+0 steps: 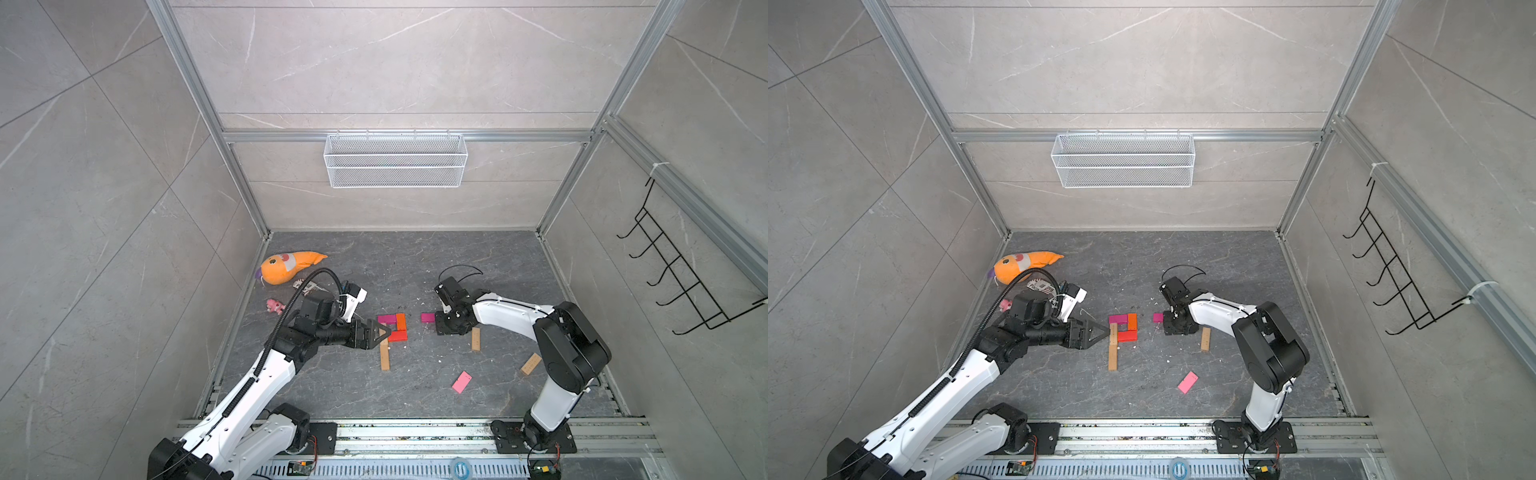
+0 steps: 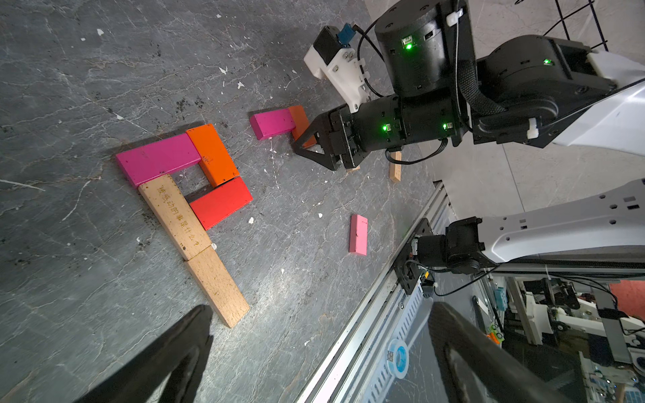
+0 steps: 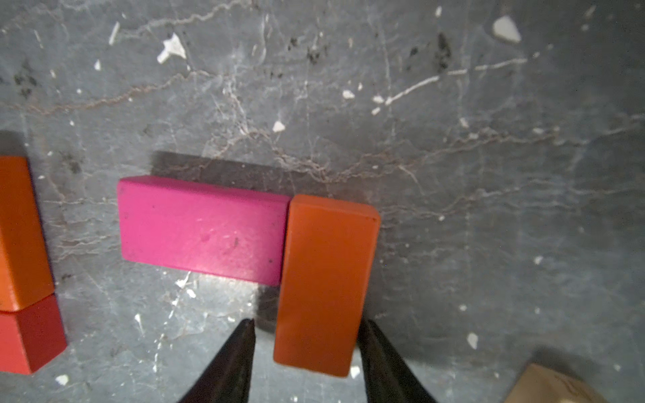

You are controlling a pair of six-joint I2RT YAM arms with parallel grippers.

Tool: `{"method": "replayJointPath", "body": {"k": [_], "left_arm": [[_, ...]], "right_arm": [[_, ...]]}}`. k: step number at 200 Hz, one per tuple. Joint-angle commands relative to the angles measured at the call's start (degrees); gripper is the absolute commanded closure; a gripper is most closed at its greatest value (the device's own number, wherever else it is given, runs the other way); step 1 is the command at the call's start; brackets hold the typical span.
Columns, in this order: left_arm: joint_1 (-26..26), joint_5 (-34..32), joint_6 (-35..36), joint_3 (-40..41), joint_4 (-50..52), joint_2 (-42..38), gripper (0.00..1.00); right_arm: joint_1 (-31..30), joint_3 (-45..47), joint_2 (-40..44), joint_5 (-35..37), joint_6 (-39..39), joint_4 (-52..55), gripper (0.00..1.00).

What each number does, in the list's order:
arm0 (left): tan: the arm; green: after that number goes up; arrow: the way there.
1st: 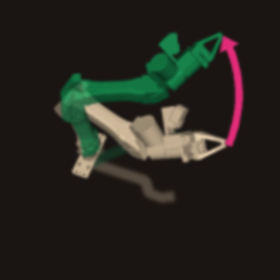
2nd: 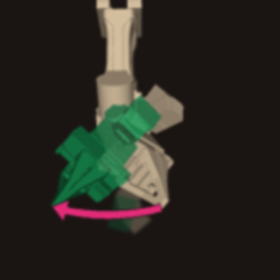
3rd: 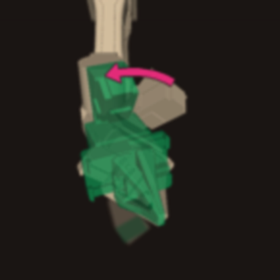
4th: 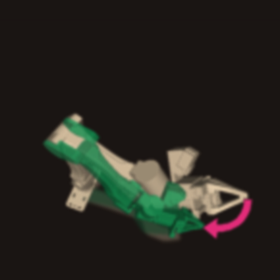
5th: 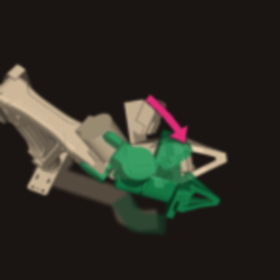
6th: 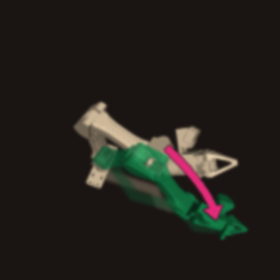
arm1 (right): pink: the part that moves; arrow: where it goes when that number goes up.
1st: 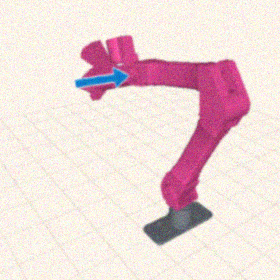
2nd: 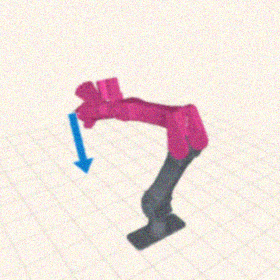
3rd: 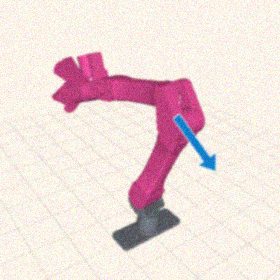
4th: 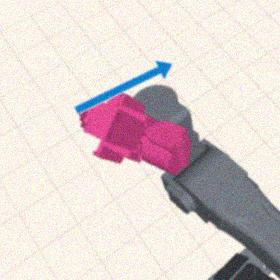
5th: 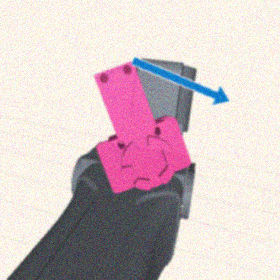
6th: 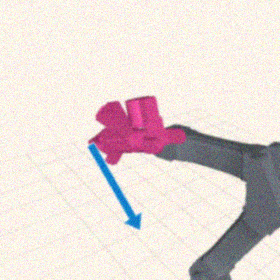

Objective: Assemble the letter p with building blocks
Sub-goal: Assemble the building block at the center of the board, then pick up the building block from the center of the board.

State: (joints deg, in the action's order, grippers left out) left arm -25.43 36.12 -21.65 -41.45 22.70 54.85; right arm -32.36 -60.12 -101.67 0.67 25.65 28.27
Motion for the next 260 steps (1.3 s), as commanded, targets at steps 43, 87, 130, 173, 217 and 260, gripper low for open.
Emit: {"method": "replayJointPath", "body": {"k": [43,87,130,173,217,260], "left_arm": [[0.1,-0.4,0.8,-2.8,0.5,0.3,0.00],[0.1,-1.6,1.3,-2.9,0.8,-0.6,0.00],[0.1,-2.7,1.7,-2.3,0.1,-1.7,0.00],[0.1,-3.0,1.6,-1.9,-0.2,-2.2,0.00],[0.1,-2.9,1.3,-2.0,-0.4,-1.7,0.00],[0.1,-2.9,0.8,-1.8,-0.7,-1.5,0.00]], "right_arm": [[-0.1,-1.8,0.7,0.7,-0.3,2.9,0.40],[-0.2,-2.4,4.8,0.4,0.2,4.7,0.35],[-0.1,-1.6,11.8,1.5,1.1,7.8,0.29],[1.0,1.5,19.2,4.6,2.6,12.7,0.18],[4.4,9.7,24.5,3.8,9.2,13.7,0.16],[5.2,16.3,24.4,4.4,14.1,10.5,0.22]]}}
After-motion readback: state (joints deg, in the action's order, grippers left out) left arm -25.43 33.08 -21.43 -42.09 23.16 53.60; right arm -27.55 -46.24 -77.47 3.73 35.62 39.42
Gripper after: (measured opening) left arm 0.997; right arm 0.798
